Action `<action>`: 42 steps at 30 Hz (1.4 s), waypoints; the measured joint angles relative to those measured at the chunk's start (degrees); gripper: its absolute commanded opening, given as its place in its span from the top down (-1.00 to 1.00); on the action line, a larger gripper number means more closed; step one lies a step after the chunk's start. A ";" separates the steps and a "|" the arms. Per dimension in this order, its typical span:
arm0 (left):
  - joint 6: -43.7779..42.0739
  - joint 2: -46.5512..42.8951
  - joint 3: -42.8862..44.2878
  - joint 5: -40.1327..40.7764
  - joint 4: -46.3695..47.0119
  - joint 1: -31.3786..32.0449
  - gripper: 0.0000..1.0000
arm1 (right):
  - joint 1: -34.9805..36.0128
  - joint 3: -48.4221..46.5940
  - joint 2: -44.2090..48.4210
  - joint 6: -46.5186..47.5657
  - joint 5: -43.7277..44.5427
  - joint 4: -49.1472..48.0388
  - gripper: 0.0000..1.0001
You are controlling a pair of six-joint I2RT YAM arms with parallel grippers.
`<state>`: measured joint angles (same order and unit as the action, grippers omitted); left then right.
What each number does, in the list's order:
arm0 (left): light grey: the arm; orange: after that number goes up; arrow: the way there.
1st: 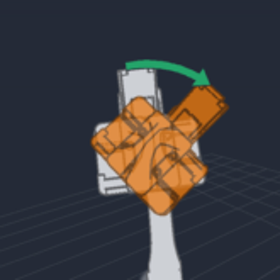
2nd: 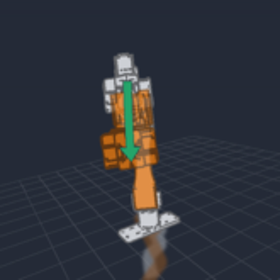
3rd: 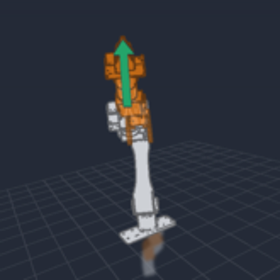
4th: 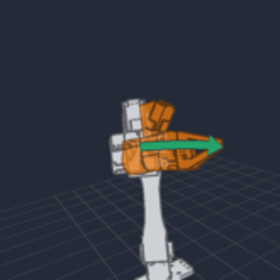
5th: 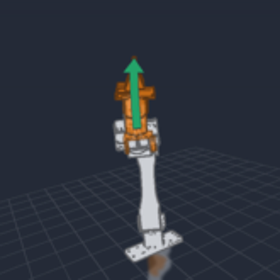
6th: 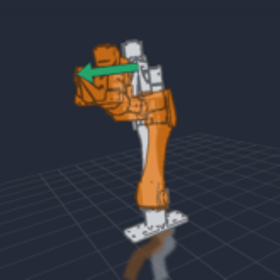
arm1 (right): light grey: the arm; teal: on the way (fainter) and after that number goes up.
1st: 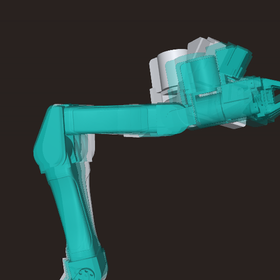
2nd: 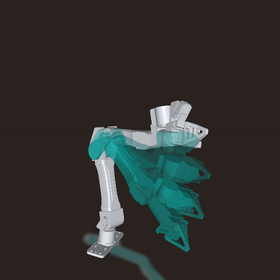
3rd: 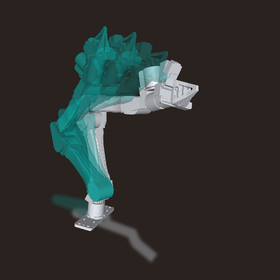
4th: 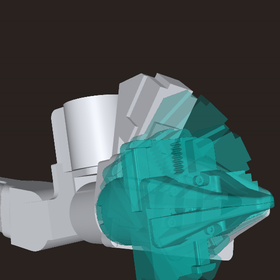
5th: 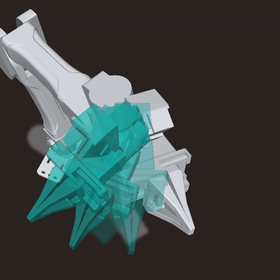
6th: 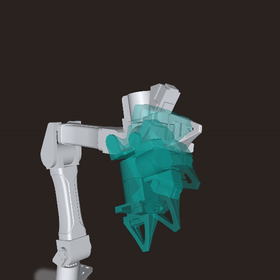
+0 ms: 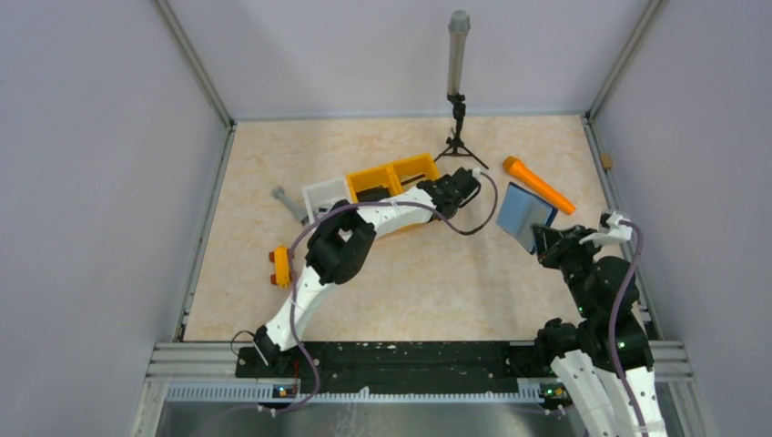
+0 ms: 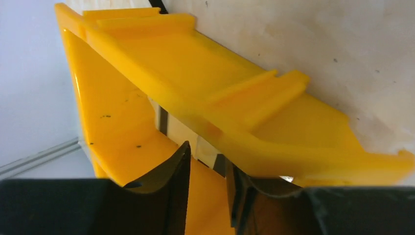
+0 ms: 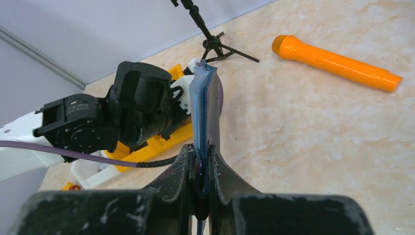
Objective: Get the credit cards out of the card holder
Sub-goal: Place the credit card in the storage box, then remove the credit card from the card holder.
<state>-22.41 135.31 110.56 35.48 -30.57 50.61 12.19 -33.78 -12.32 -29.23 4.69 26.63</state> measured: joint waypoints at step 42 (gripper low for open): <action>59.19 -67.56 -72.48 -68.19 54.77 -12.39 -0.98 | 0.00 12.76 -20.44 -23.67 -43.47 -38.14 1.00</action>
<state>36.77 67.75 38.09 -32.71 24.21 38.22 12.19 -21.02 -32.75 -52.90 -38.79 -11.51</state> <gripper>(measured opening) 0.986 0.072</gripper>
